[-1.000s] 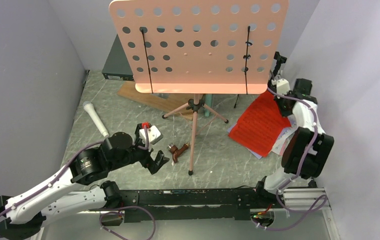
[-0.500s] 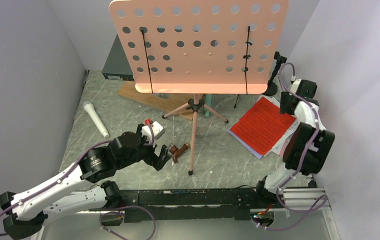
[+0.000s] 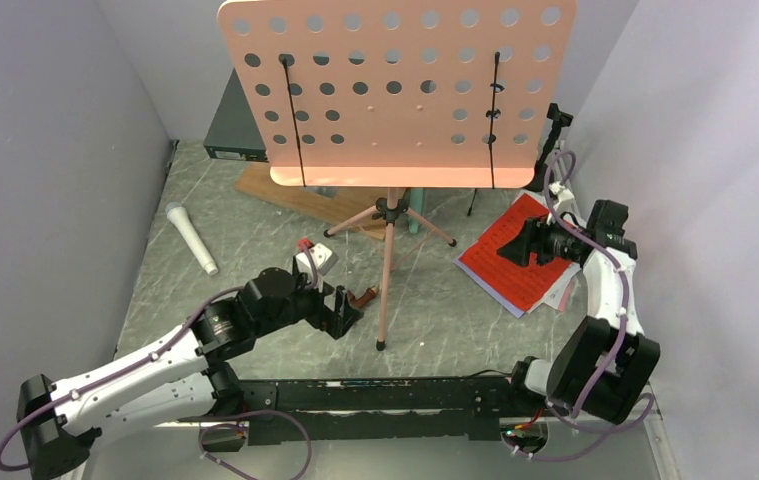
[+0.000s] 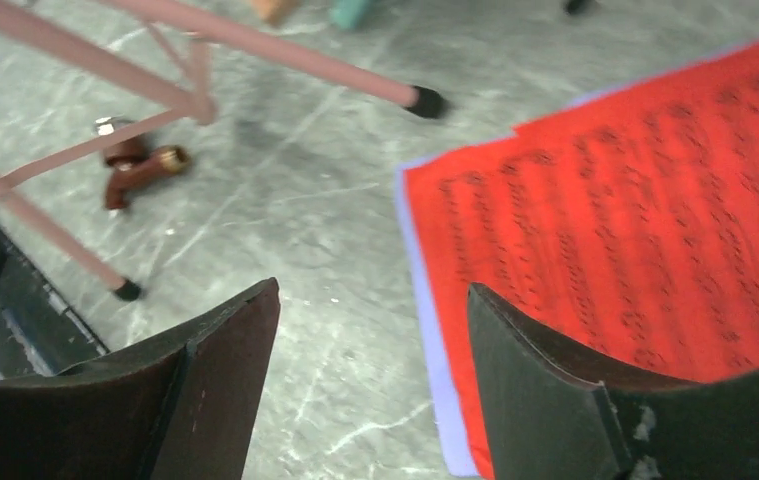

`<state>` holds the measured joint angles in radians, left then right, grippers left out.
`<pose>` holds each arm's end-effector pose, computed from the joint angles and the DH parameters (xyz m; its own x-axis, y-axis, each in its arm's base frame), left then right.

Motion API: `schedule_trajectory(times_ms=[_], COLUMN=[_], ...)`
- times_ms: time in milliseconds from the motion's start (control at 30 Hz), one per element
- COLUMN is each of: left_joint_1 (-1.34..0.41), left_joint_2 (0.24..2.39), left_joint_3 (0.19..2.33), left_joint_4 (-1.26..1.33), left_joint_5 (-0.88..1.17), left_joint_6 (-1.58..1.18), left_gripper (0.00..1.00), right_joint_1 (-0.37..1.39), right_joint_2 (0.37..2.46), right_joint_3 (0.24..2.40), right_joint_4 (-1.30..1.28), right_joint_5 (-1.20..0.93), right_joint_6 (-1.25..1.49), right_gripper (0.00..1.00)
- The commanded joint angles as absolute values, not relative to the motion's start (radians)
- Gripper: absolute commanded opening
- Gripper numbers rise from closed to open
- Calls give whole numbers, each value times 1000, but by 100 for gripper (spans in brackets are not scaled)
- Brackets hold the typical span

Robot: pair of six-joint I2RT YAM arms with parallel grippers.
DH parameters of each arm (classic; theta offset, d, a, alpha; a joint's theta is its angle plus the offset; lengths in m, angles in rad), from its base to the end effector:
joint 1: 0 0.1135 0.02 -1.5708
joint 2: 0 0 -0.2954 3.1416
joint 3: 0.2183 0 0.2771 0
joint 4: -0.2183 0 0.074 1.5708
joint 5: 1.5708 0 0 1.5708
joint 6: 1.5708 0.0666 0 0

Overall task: Pack up the instrument practice props
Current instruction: Unscrew the knob on the music stand.

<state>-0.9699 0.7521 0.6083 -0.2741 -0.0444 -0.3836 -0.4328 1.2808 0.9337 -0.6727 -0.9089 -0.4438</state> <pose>0.1206 -0.1708 0.2789 -0.5126 0.0865 -0.8543 0.6570 0.6801 -0.3253 0.2676 -0.0658 0.2631 -0.6482 0.0088 -0.7614 -0.4379 0.8138 0.3822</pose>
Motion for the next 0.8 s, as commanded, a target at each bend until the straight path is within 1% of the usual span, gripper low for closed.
schedule_trajectory(times_ms=[0, 33, 67, 100, 167, 200, 233, 267, 300, 467, 567, 733, 767], left_joint_1=[-961, -959, -958, -954, -947, -944, -940, -934, -928, -895, -860, -782, -764], left_joint_2=[787, 800, 812, 826, 849, 859, 867, 874, 878, 881, 894, 941, 953], left_joint_3=[592, 589, 587, 585, 576, 565, 556, 547, 540, 533, 534, 564, 568], left_joint_4=[-39, -15, 8, 40, 102, 147, 184, 222, 255, 336, 413, 488, 510], left_joint_5=[-9, -9, -9, -9, -9, -10, -15, -18, -20, -37, 23, 141, 168], left_joint_6=[-414, -408, -405, -404, -405, -415, -430, -443, -454, -436, -305, -104, -74], left_gripper=[99, 99, 99, 99, 99, 100, 99, 99, 99, 99, 92, 89, 85], right_joint_1=[-444, -443, -444, -445, -443, -444, -444, -445, -443, -442, -443, -441, -442], right_joint_2=[1158, 1135, 1115, 1099, 1080, 1077, 1077, 1080, 1082, 1102, 1108, 1106, 1107], right_joint_3=[877, 856, 835, 818, 804, 799, 788, 777, 765, 768, 772, 774, 775], right_joint_4=[-702, -708, -721, -758, -930, -1071, -1160, -1217, -1254, -1315, -1347, -1348, -1347], right_joint_5=[-1236, -1284, -1350, -1384, -1481, -1510, -1533, -1550, -1561, -1554, -1557, -1545, -1543], right_joint_6=[-607, -649, -706, -789, -1080, -1230, -1362, -1489, -1549, -1639, -1676, -1669, -1668], right_gripper=[78, 91, 99, 99, 100, 100, 100, 100, 100, 100, 100, 100, 100])
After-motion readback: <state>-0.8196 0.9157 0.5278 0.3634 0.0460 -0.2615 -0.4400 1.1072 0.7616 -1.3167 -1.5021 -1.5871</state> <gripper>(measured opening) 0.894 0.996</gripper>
